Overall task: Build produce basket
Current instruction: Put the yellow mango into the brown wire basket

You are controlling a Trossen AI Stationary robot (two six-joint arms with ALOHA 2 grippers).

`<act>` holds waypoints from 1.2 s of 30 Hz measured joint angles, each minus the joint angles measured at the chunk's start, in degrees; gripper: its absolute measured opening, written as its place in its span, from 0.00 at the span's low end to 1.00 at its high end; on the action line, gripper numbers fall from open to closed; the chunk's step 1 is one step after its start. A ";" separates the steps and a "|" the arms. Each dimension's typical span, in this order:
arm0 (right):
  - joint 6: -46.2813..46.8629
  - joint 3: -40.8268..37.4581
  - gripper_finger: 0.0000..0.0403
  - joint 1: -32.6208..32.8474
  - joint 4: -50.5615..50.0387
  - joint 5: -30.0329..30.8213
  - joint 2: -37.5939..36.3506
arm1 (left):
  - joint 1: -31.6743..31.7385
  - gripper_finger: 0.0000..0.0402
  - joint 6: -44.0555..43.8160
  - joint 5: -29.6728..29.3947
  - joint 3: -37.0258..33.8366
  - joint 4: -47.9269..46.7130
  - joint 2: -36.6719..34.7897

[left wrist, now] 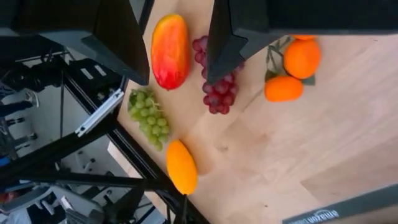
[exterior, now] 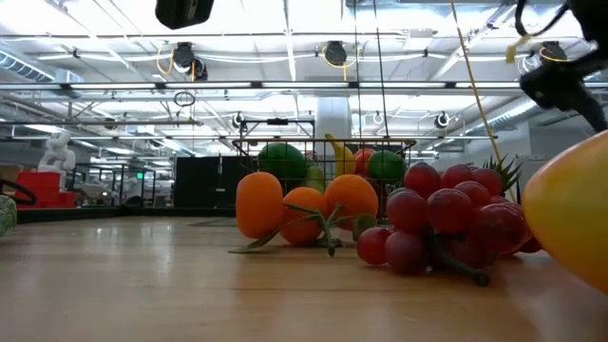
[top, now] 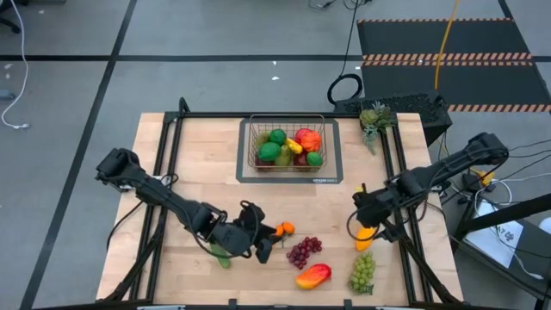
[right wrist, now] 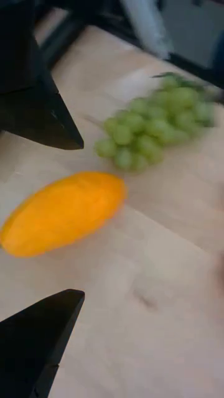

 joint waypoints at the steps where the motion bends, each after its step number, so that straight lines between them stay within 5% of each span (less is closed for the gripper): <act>1: -0.51 -0.03 0.94 0.30 -0.41 -0.55 1.12 | -0.20 0.40 -0.10 0.02 0.00 0.06 0.04; 19: 0.22 -0.03 0.94 3.54 -0.05 2.35 19.69 | -0.14 0.40 1.20 -1.51 0.00 1.27 0.00; 36: 1.00 -0.05 0.94 3.54 -0.22 2.35 21.08 | 0.19 0.40 3.70 -1.55 0.00 0.76 0.00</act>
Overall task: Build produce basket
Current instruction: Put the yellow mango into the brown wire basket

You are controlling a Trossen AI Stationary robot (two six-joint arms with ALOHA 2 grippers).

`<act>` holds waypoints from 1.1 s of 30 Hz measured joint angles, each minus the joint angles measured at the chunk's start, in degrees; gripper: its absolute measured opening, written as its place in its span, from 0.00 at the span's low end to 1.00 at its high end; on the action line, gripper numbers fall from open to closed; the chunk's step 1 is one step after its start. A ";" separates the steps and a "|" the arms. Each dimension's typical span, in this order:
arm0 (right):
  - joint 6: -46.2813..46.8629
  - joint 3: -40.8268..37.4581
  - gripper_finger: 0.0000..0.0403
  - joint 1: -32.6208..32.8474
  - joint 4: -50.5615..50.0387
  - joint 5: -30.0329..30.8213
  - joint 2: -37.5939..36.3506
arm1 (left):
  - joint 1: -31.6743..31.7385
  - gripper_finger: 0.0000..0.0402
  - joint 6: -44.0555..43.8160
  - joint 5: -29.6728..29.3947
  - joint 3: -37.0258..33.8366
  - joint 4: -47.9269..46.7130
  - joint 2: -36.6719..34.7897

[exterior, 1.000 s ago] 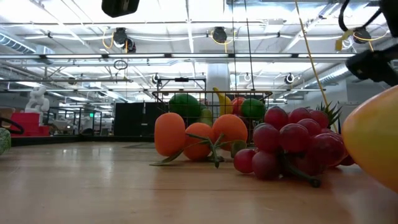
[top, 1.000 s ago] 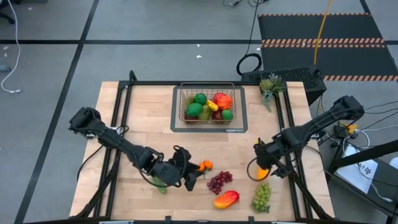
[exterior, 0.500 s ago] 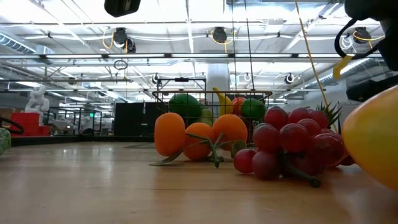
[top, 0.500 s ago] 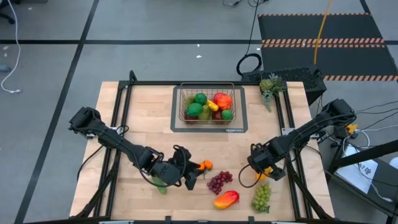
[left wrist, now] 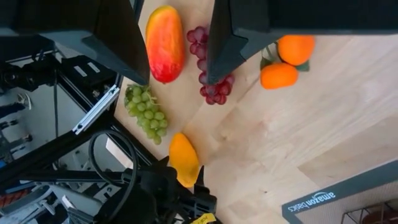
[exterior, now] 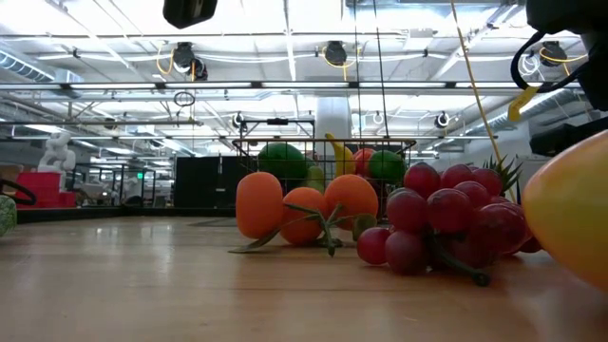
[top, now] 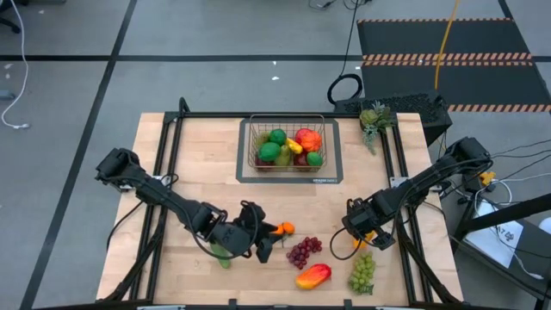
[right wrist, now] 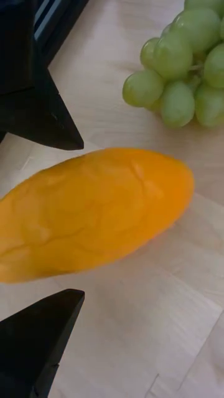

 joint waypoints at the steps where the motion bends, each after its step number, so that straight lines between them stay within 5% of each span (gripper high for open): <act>1: 0.08 0.00 0.94 0.00 0.02 0.00 -0.01 | 0.06 0.40 0.30 0.00 0.00 0.00 0.00; 8: 0.22 0.00 0.91 -0.02 0.00 0.13 -0.02 | 0.62 0.40 1.66 0.02 0.00 0.02 0.00; 19: -0.02 0.00 0.63 -0.07 0.00 -0.13 -0.04 | 0.76 0.40 1.71 0.02 0.00 0.02 0.00; 33: 14.40 1.58 0.65 -0.09 -0.17 -1.75 -5.25 | 1.67 0.40 1.59 0.04 0.00 0.73 -0.02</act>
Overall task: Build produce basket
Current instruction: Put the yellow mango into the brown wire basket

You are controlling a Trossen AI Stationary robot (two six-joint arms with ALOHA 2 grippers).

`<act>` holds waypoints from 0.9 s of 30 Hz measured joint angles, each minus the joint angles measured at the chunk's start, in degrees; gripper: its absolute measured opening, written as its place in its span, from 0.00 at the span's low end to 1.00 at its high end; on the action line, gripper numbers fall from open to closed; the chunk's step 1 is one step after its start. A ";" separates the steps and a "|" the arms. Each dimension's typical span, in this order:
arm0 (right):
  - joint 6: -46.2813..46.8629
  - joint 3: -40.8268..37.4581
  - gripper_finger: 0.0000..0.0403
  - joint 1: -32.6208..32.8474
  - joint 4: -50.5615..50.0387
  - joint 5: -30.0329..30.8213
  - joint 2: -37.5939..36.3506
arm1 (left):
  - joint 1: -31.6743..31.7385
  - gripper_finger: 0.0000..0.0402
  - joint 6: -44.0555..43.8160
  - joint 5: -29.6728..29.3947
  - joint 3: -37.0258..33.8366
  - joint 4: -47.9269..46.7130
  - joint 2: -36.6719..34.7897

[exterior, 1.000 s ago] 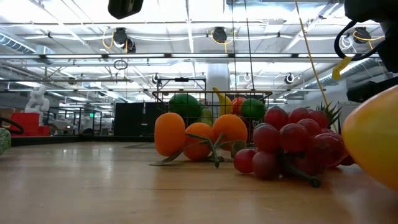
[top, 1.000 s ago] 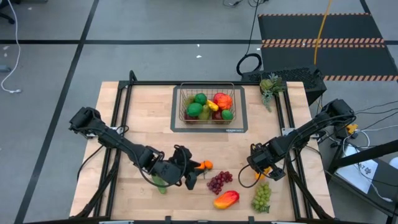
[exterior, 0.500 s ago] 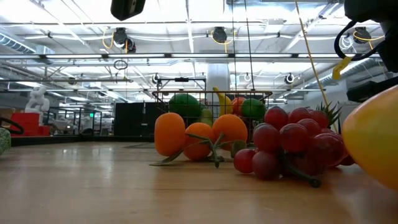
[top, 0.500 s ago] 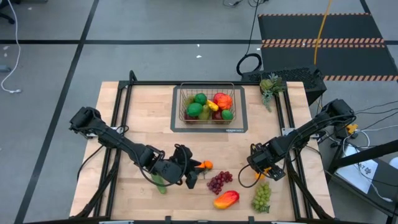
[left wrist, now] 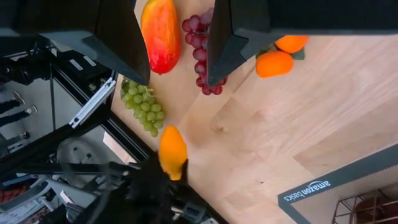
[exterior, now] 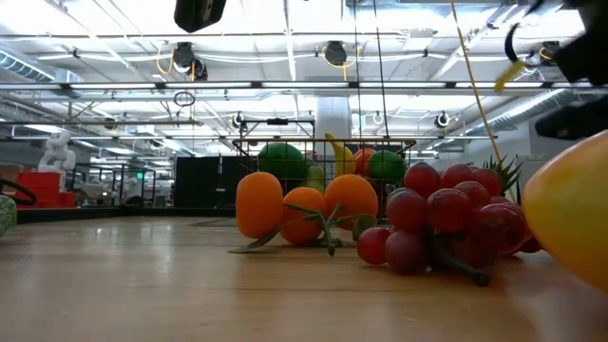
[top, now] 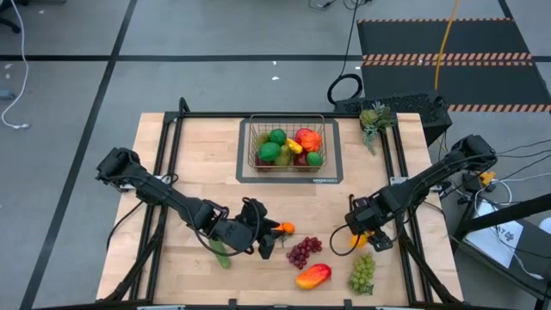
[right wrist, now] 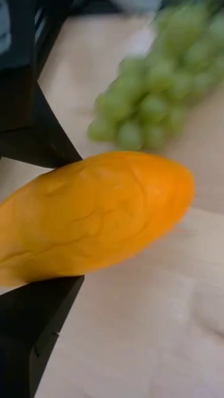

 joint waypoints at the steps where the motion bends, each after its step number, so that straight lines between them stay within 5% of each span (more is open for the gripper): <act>1: 1.57 0.54 0.65 0.00 0.03 0.02 -1.00 | 0.19 0.40 0.03 0.00 0.00 0.07 0.00; 14: 26.42 1.68 0.64 0.00 19.29 0.63 -14.55 | 3.19 0.40 4.33 0.07 0.00 4.64 0.00; 27: 31.87 1.72 0.64 0.00 49.86 3.54 -18.10 | 5.88 0.40 15.52 0.17 0.00 16.47 -0.03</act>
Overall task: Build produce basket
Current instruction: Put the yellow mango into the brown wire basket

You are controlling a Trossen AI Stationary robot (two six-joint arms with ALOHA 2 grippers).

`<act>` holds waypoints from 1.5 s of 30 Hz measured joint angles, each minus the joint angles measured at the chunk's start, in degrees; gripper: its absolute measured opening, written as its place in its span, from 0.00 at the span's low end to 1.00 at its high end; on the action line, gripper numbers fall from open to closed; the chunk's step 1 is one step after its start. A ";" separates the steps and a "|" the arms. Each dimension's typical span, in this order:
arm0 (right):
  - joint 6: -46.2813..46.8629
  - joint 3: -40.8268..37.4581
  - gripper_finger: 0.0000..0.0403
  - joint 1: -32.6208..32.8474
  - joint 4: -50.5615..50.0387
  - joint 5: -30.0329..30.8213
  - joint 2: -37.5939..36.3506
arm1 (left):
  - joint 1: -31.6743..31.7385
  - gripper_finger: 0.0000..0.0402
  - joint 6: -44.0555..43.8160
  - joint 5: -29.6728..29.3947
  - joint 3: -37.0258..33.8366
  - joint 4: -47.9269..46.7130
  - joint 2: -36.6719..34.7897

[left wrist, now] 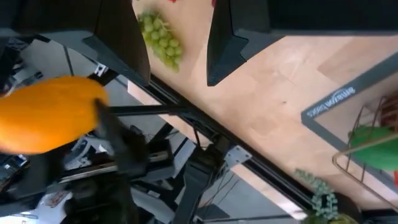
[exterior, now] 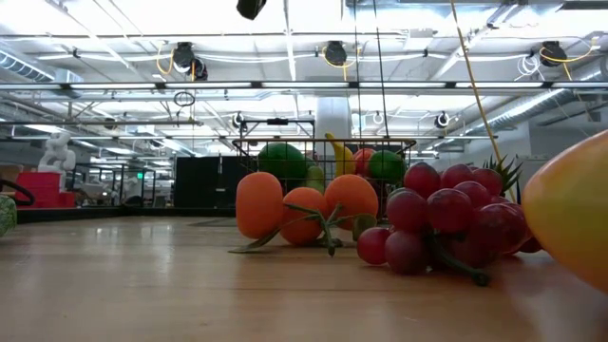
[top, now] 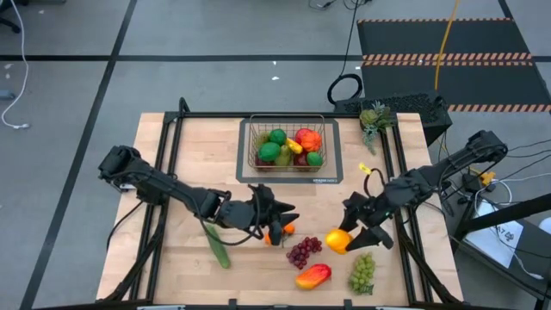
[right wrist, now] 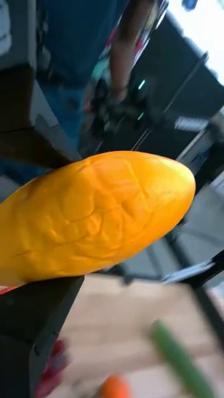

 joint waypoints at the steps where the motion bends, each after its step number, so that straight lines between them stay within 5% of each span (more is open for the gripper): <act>1: 0.00 0.00 0.64 0.00 1.98 0.17 0.01 | 0.24 0.40 0.19 -0.02 0.00 0.01 0.01; 18: -15.78 0.02 0.65 -1.07 33.50 25.31 0.01 | 1.80 0.40 0.07 0.02 0.00 0.92 0.01; 26: -21.50 0.02 0.65 -5.26 34.09 25.36 -1.85 | 2.66 0.40 0.02 0.07 -0.01 4.79 0.00; 39: -64.62 0.02 0.65 -10.34 34.63 25.33 -4.67 | 3.75 0.40 -0.08 2.53 0.00 7.12 0.01; 45: -71.66 0.02 0.65 -11.70 33.70 25.46 -4.47 | 3.25 0.40 -1.48 2.71 0.00 7.14 0.01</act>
